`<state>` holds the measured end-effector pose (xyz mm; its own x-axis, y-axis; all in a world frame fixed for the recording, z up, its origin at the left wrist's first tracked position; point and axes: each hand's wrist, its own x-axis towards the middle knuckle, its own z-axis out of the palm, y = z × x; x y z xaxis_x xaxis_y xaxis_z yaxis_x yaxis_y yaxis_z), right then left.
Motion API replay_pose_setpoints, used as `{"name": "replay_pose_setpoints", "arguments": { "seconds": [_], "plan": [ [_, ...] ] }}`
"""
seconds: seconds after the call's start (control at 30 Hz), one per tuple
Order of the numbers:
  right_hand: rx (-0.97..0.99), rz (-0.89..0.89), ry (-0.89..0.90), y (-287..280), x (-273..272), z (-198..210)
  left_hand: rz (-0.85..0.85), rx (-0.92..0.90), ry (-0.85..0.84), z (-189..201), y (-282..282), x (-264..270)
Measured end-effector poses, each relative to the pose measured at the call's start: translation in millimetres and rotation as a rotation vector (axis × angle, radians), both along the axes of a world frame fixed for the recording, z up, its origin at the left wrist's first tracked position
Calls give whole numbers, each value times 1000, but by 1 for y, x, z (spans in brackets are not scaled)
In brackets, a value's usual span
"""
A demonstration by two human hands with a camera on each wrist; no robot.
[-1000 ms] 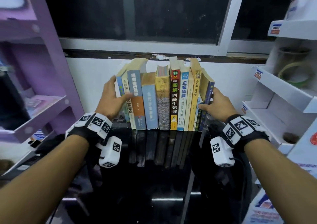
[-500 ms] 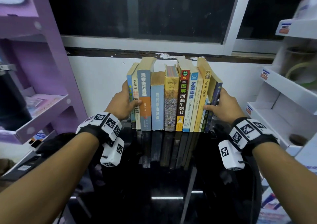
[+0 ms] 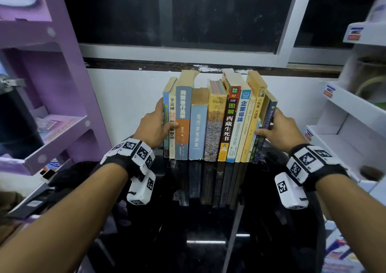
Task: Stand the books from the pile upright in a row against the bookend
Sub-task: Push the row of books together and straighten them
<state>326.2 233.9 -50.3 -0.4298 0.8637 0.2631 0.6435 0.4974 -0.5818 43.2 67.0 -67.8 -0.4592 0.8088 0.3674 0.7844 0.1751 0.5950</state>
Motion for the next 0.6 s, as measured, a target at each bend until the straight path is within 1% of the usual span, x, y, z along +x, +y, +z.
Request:
{"name": "replay_pose_setpoints", "arguments": {
  "seconds": [0.23, 0.4, 0.6],
  "plan": [
    [3, 20, -3, 1, -5, 4, 25, 9, -5, -2, -1, -3],
    [25, 45, 51, 0, 0, 2, 21, 12, -2, -3, -1, -3],
    [-3, 56, 141, 1, 4, 0, 26, 17, 14, -5, 1, -5]
  ]
}}
